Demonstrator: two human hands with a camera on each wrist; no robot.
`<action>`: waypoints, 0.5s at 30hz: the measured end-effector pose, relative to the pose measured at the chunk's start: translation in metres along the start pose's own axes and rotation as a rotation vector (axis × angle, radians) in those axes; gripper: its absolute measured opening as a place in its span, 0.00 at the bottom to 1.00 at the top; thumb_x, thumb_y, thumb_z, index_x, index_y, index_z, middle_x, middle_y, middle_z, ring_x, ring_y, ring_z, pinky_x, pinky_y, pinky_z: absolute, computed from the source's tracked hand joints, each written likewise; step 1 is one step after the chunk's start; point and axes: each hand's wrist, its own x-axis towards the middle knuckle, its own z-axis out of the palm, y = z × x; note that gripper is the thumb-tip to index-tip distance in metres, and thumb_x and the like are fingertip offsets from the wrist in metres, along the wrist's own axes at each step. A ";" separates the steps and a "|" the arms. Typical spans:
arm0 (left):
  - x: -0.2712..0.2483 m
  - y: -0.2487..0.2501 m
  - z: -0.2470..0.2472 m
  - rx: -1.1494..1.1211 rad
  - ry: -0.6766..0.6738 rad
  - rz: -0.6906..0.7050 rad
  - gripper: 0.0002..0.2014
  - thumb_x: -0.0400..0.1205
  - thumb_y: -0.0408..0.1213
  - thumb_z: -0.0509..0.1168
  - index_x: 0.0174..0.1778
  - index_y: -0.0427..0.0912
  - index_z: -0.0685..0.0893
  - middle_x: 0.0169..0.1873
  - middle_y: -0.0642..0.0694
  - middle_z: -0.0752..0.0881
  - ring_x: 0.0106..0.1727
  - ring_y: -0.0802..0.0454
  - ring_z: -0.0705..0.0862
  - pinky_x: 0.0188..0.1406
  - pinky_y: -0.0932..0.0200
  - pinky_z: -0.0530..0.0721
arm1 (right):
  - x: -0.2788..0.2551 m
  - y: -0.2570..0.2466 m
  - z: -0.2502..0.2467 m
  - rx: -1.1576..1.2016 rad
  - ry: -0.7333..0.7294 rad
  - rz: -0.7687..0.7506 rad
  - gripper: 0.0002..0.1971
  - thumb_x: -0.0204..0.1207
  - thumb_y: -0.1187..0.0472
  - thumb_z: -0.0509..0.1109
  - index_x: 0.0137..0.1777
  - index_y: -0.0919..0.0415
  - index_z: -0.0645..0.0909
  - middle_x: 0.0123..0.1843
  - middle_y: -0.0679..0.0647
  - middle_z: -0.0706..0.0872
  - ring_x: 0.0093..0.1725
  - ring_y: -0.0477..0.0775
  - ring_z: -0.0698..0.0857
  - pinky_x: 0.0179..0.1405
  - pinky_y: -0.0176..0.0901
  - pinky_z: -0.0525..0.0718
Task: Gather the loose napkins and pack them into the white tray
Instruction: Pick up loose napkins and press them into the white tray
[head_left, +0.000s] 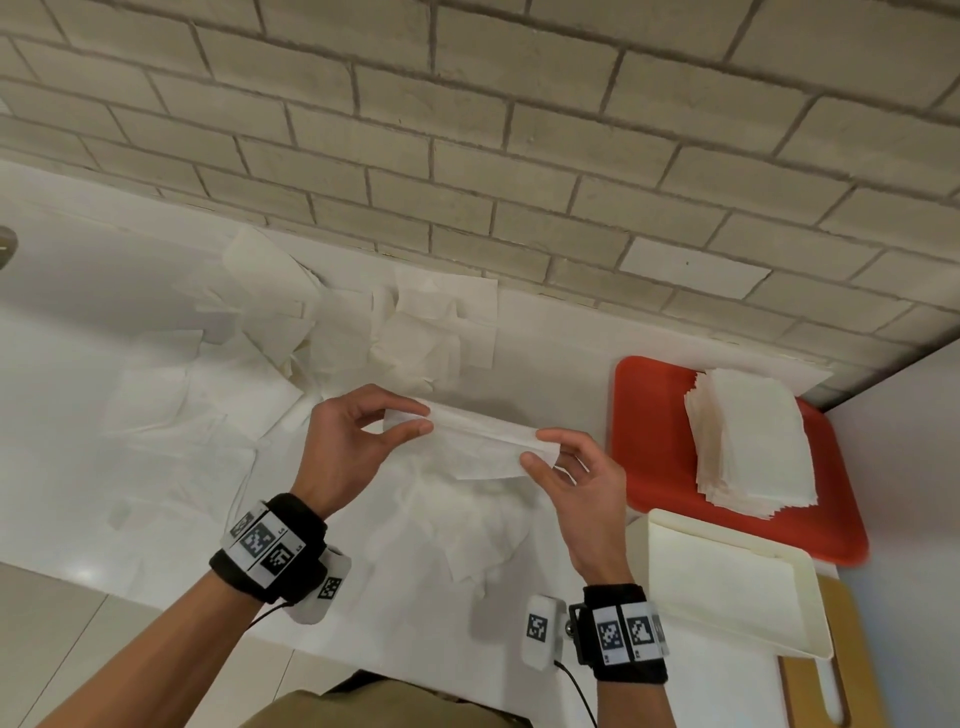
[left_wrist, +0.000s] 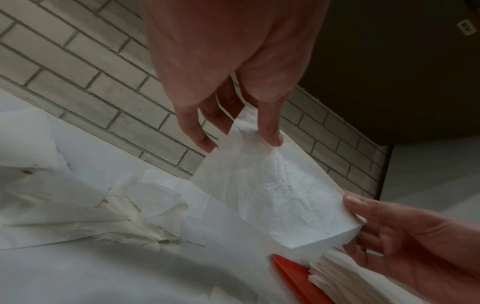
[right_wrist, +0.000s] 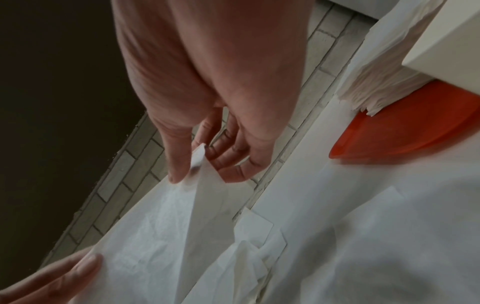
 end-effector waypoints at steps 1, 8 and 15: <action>0.000 -0.001 -0.001 0.033 0.011 0.028 0.07 0.74 0.38 0.86 0.45 0.49 0.97 0.46 0.50 0.94 0.54 0.49 0.93 0.64 0.49 0.90 | 0.001 0.001 0.000 -0.037 -0.002 0.000 0.14 0.74 0.64 0.89 0.56 0.51 0.94 0.41 0.57 0.84 0.41 0.57 0.79 0.52 0.55 0.82; -0.002 0.003 -0.002 0.374 -0.182 0.260 0.07 0.75 0.46 0.85 0.42 0.57 0.93 0.71 0.58 0.80 0.79 0.50 0.78 0.79 0.56 0.75 | 0.000 -0.014 0.027 -0.952 -0.154 -0.485 0.30 0.77 0.33 0.79 0.76 0.43 0.81 0.77 0.47 0.75 0.80 0.51 0.72 0.82 0.50 0.70; -0.001 0.018 -0.002 0.283 0.099 0.204 0.02 0.89 0.36 0.71 0.54 0.46 0.84 0.47 0.62 0.89 0.48 0.69 0.87 0.46 0.77 0.77 | 0.001 -0.007 0.074 -0.672 -0.313 -0.380 0.14 0.91 0.41 0.69 0.49 0.49 0.77 0.36 0.40 0.81 0.38 0.46 0.79 0.42 0.45 0.79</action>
